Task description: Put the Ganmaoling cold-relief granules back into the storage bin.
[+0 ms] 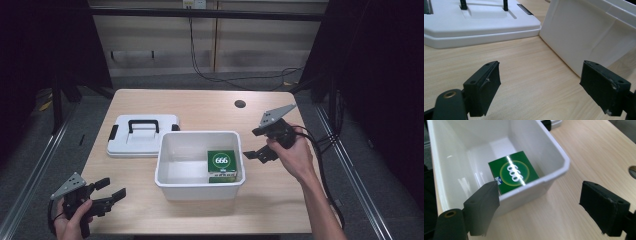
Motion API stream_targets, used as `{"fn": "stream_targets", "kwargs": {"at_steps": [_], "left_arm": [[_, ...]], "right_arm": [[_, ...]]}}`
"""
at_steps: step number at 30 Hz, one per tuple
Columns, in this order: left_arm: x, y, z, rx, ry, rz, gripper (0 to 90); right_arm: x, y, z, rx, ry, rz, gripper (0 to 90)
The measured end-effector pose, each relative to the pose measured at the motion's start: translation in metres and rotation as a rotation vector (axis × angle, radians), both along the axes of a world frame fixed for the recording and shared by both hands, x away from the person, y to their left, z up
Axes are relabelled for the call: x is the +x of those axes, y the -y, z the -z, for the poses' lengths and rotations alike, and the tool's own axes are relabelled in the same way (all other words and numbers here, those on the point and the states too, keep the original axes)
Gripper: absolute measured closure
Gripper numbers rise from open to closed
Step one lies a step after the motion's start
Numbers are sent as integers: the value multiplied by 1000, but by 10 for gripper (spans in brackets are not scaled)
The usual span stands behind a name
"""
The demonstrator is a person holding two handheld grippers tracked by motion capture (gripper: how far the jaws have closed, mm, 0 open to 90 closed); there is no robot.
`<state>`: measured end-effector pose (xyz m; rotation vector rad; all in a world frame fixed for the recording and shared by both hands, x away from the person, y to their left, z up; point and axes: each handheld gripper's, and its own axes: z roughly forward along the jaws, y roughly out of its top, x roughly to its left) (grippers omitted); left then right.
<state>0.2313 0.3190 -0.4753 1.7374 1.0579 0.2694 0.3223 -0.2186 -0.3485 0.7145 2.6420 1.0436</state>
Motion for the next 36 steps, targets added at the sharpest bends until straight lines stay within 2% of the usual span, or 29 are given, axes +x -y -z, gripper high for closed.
{"fn": "stream_targets", "kwargs": {"at_steps": [7, 11, 15, 20, 29, 30, 32, 36], "left_arm": [[0, 0, 0, 1, 1, 1, 159], [0, 0, 0, 0, 2, -3, 159], [0, 0, -1, -2, 2, 0, 159], [0, -1, -1, -1, 4, -6, 159], [1, 0, -1, 5, 7, -1, 159], [1, 0, -1, 4, 6, -1, 159], [1, 0, -1, 2, 6, 1, 159], [0, 0, -1, -5, 5, -7, 159]], "right_arm": [[-15, 28, 4, 56, 23, 96, 147], [-21, 37, 8, 41, 41, 136, 147], [-33, 51, 19, 49, 43, 189, 134], [-44, 62, 36, 89, 59, 240, 134], [-67, 78, 54, 110, 65, 288, 135], [-71, 81, 60, 105, 66, 298, 135], [-73, 85, 66, 121, 51, 309, 137], [-79, 89, 79, 144, 55, 337, 137]]}}
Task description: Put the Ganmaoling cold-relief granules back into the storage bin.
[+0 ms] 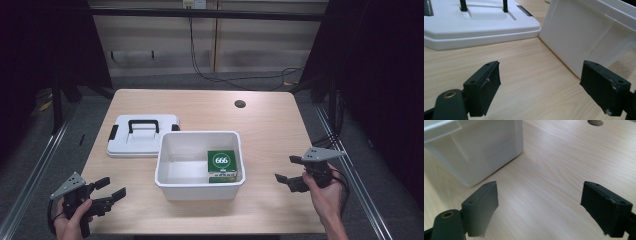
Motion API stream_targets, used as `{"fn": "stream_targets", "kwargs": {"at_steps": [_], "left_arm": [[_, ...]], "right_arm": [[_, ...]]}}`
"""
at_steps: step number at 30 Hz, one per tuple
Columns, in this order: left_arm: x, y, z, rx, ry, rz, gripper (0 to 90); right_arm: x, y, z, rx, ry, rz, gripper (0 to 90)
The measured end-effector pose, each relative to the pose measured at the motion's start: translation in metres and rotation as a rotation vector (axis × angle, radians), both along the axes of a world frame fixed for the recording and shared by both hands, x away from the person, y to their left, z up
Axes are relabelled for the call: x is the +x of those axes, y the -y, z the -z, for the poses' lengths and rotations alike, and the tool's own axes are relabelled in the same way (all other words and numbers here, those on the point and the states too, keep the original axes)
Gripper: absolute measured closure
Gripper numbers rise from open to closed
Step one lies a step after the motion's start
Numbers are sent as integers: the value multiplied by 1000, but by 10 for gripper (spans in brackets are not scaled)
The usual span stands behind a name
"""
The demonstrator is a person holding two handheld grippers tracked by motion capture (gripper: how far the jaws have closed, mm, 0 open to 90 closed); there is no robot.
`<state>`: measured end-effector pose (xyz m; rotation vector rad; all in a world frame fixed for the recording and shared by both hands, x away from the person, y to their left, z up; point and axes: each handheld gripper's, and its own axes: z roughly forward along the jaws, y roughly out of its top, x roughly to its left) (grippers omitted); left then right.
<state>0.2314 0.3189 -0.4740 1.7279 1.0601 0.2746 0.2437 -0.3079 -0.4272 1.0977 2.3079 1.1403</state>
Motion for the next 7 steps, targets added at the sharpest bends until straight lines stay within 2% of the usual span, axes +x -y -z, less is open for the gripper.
{"fn": "stream_targets", "kwargs": {"at_steps": [4, 7], "left_arm": [[1, 1, 0, 0, 2, 2, 159], [1, 0, 0, 5, 4, 9, 159]], "right_arm": [[-2, 4, 10, 3, -28, 15, 137], [-3, 5, 17, -12, -47, 19, 139]]}}
